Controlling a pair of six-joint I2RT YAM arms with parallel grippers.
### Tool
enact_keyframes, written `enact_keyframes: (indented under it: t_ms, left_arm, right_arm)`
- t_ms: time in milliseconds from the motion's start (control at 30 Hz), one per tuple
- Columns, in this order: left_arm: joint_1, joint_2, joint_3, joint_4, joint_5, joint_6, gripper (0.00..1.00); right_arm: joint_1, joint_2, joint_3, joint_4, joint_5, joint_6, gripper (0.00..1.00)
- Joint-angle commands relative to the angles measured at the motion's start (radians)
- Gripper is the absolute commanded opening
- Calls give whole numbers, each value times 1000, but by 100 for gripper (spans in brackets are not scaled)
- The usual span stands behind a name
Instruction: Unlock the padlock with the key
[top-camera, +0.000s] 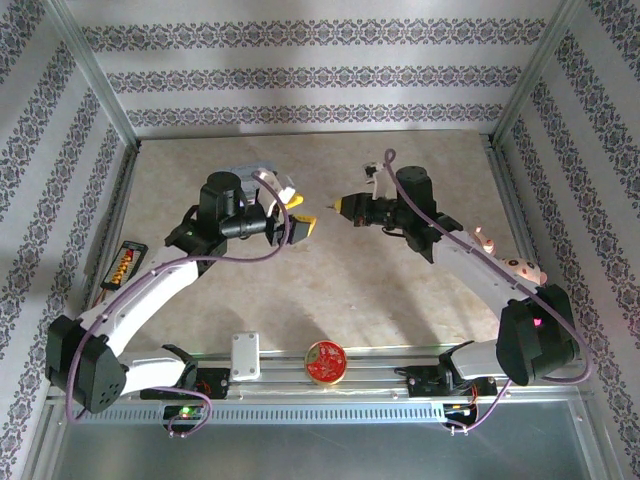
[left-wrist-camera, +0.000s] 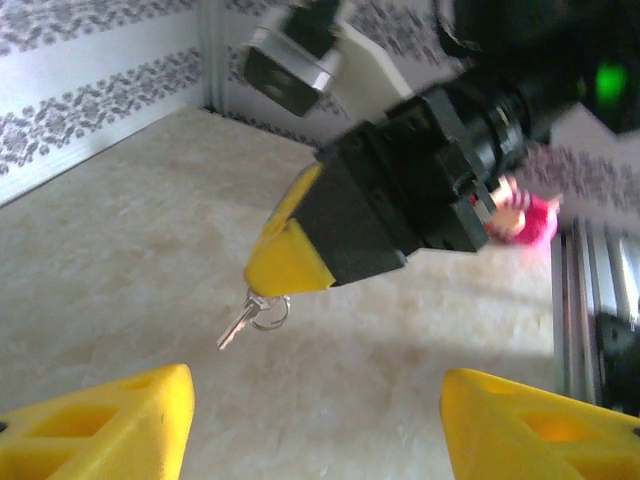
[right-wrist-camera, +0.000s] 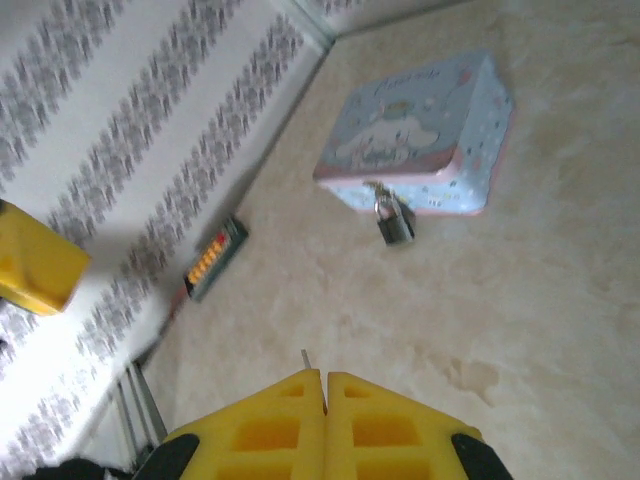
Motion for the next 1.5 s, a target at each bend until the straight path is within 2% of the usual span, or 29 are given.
enact_keyframes:
  t_ms: [0, 67, 233, 533, 733, 1033, 1200, 1267, 1367, 1467]
  left_arm:
    - [30, 40, -5, 208, -113, -340, 67]
    - [40, 69, -12, 251, -149, -472, 67]
    - [43, 163, -42, 543, -52, -744, 66]
    - [44, 321, -26, 827, 38, -983, 56]
    - [42, 322, -41, 889, 27, -1005, 48]
    - [48, 326, -36, 867, -1, -1001, 43]
    - [51, 335, -22, 867, -8, -1002, 37]
    - [52, 339, -15, 872, -5, -1004, 32]
    - [52, 345, -9, 880, -1, -1008, 19]
    - [54, 349, -8, 885, -1, -1010, 13]
  right_arm:
    - [-27, -25, -43, 263, -5, 192, 0]
    - [-34, -23, -58, 321, -9, 231, 0]
    - [-36, -6, -71, 438, -11, 310, 0]
    - [-37, 100, -83, 771, -51, 518, 0]
    - [-31, 162, -70, 848, -67, 570, 0]
    - [-16, 187, -54, 860, -89, 586, 0]
    - [-8, 185, -47, 859, -97, 588, 0]
    - [-8, 187, -44, 856, -100, 590, 0]
    - [-7, 190, -46, 856, -104, 592, 0]
    - [-4, 192, -47, 857, -107, 594, 0]
